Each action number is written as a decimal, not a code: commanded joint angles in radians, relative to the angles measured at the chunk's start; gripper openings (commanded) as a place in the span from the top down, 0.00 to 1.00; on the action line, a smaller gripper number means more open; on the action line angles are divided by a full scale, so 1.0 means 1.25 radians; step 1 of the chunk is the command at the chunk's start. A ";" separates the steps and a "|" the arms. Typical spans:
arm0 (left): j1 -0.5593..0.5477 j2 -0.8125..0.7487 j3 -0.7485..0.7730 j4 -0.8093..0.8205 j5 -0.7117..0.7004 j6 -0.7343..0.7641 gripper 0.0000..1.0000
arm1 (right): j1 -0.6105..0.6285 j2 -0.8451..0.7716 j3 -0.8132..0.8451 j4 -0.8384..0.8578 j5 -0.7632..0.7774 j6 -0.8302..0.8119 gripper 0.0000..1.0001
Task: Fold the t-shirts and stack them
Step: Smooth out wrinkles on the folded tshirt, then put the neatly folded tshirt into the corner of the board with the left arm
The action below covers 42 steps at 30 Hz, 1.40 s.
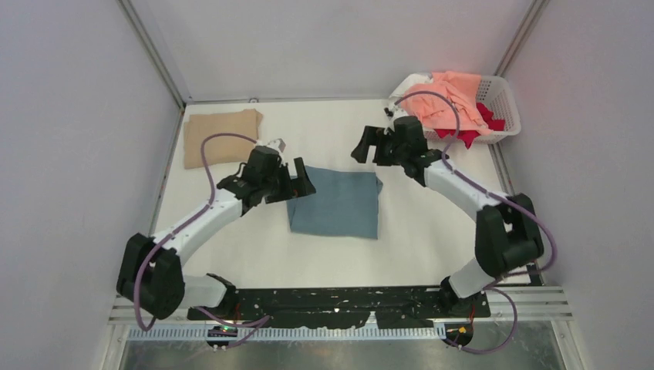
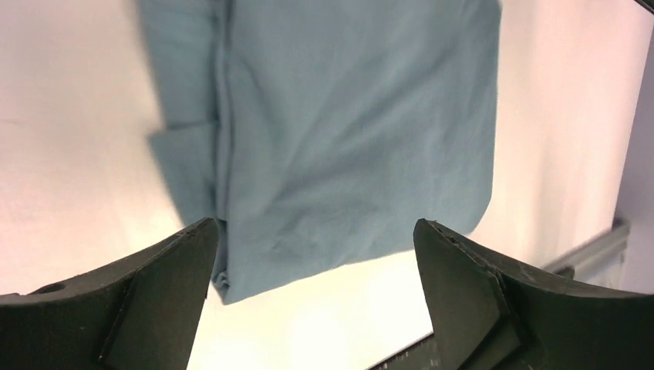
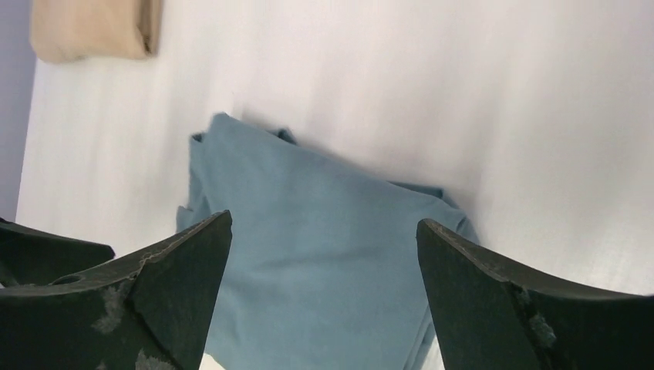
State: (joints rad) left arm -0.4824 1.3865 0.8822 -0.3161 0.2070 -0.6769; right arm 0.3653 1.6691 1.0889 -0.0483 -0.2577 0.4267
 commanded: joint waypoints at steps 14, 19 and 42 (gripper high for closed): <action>0.126 0.192 0.142 -0.035 0.111 0.119 0.00 | -0.019 -0.679 -0.344 0.004 0.326 -0.012 0.05; 0.125 0.298 0.211 -0.079 0.045 0.130 0.00 | -0.020 -0.692 -0.346 -0.015 0.324 -0.028 0.05; 0.028 0.461 0.387 -0.179 -0.046 0.124 1.00 | -0.023 -0.702 -0.375 -0.006 0.386 -0.041 0.05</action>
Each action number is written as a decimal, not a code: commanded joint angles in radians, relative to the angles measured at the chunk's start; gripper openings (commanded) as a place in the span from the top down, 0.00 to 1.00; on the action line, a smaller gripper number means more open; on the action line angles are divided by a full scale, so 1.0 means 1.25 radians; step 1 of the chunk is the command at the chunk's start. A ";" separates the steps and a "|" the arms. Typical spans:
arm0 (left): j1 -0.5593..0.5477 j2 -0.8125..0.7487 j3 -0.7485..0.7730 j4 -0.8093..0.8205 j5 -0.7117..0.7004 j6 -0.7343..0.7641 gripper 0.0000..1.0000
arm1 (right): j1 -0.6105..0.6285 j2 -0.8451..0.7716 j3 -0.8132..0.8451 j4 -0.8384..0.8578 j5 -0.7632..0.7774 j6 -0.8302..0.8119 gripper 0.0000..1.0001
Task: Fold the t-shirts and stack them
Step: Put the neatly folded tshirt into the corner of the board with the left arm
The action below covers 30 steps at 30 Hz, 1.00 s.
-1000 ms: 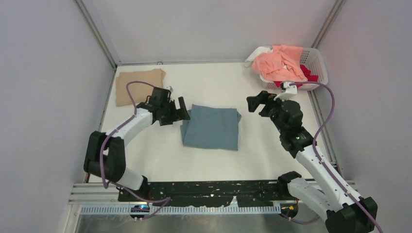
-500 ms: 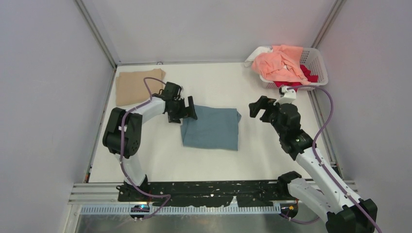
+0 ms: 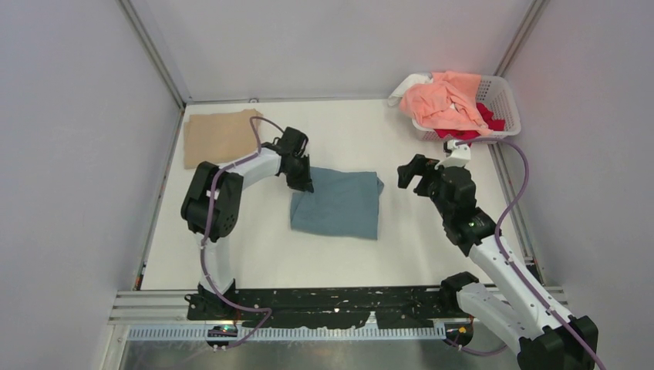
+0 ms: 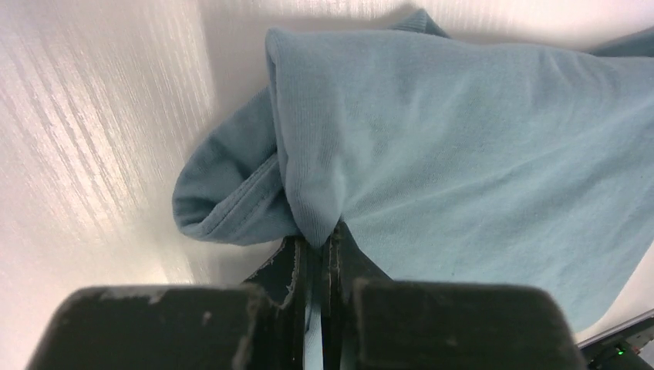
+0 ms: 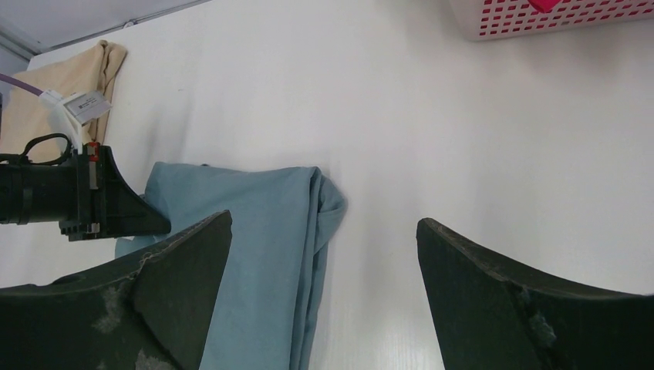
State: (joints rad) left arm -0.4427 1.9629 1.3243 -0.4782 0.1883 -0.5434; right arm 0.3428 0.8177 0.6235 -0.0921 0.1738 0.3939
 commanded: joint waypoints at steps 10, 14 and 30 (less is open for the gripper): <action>0.117 -0.153 0.067 0.020 0.139 0.153 1.00 | -0.007 -0.037 0.002 0.009 0.062 -0.027 0.05; 0.201 -0.131 0.136 -0.030 0.234 0.230 1.00 | -0.007 -0.070 0.003 -0.004 0.077 -0.036 0.05; 0.318 0.128 0.699 -0.321 -0.034 0.481 1.00 | -0.008 -0.044 -0.018 0.044 0.164 -0.068 0.05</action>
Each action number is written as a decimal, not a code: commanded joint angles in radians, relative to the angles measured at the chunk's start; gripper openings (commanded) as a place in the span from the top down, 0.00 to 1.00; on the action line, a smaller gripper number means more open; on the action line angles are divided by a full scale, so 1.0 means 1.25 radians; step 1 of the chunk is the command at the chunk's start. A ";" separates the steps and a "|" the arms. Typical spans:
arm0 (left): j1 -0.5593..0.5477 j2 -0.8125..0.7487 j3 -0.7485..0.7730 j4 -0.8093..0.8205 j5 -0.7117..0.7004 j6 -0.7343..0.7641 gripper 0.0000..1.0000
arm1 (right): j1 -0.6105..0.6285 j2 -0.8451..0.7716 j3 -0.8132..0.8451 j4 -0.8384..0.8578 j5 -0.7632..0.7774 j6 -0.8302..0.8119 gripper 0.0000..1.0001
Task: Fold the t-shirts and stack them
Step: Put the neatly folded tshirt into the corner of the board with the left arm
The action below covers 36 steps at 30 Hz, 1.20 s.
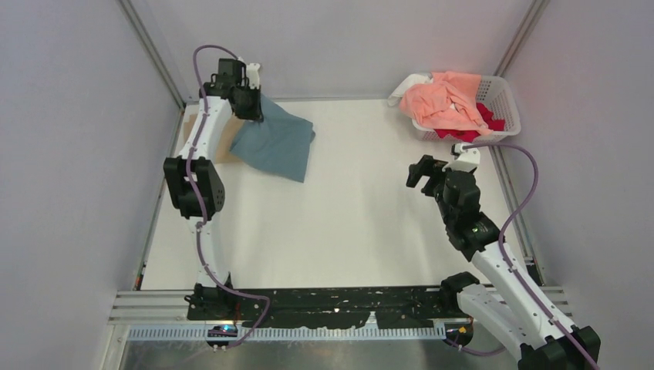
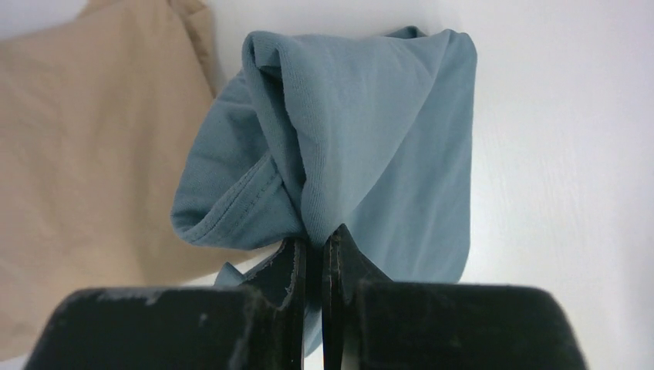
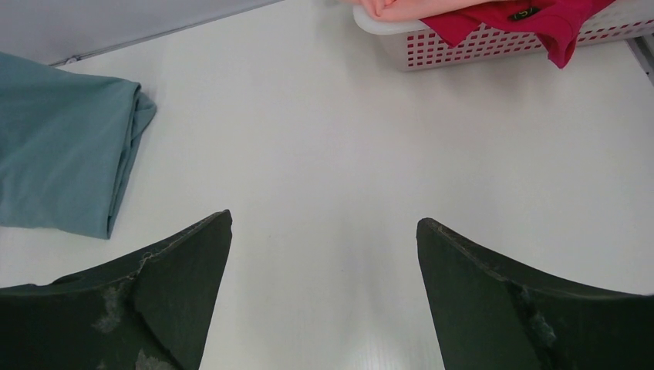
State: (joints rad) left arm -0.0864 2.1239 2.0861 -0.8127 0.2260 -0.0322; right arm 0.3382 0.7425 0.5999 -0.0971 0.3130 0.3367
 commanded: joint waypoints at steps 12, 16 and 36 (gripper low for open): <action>0.094 -0.069 0.080 0.044 -0.068 0.145 1.00 | -0.004 0.105 0.020 0.045 0.070 -0.043 0.05; 0.094 -0.095 0.075 0.075 -0.089 0.174 1.00 | -0.004 0.121 0.024 0.043 0.076 -0.048 0.05; 0.138 -0.084 0.059 0.187 -0.269 0.187 1.00 | -0.004 0.169 0.034 0.034 0.085 -0.054 0.05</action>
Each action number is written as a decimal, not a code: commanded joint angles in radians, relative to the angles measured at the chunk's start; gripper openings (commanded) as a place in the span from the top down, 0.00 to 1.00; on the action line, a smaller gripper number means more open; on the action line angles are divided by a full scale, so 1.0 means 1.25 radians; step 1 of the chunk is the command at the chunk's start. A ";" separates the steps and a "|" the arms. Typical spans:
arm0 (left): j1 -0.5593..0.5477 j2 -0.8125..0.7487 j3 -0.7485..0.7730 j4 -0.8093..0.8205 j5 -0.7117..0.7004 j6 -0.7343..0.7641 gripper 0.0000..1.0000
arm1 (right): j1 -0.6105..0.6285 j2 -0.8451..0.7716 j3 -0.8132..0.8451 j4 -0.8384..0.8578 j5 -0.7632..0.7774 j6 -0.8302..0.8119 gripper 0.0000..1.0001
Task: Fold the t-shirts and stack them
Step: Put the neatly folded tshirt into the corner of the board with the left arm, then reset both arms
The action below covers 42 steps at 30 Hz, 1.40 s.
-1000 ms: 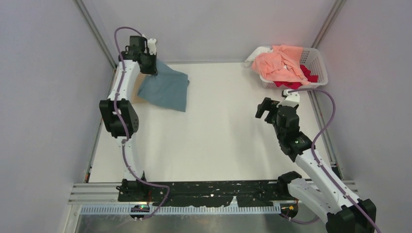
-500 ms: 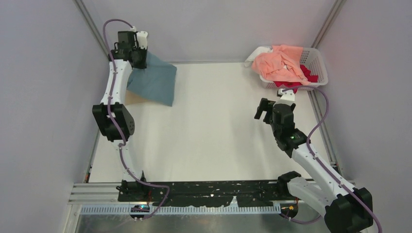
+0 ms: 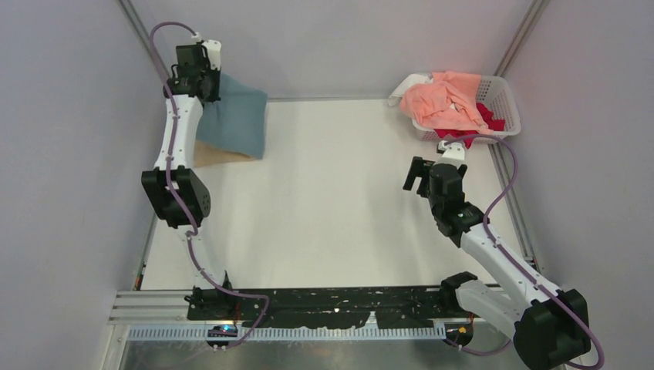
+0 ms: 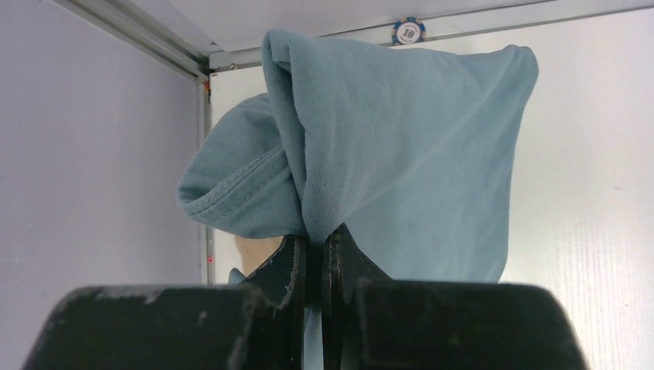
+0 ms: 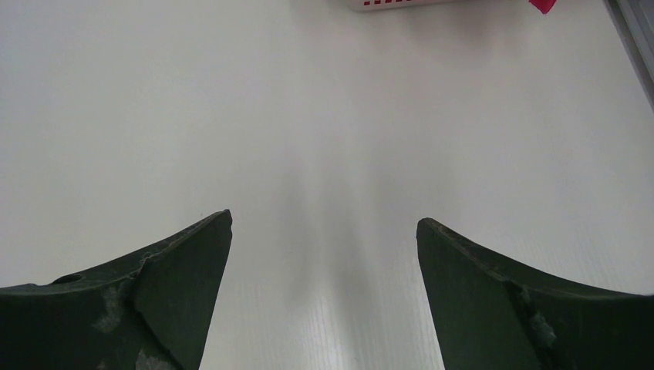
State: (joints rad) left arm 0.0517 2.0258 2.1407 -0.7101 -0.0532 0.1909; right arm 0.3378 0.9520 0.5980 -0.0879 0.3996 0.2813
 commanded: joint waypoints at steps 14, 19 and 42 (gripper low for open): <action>0.086 0.140 0.072 0.113 -0.066 -0.022 1.00 | -0.003 0.029 0.049 0.026 -0.004 -0.003 0.05; 0.094 0.179 0.099 0.120 -0.131 -0.032 0.78 | -0.004 0.039 0.053 0.022 -0.015 0.000 0.05; -0.030 -0.414 -0.566 0.319 -0.053 -0.472 0.00 | -0.004 -0.114 -0.015 -0.020 -0.008 0.125 0.05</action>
State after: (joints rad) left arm 0.1154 1.7729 1.7130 -0.4931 -0.1333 -0.2276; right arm 0.3363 0.8898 0.6247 -0.1204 0.3836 0.3965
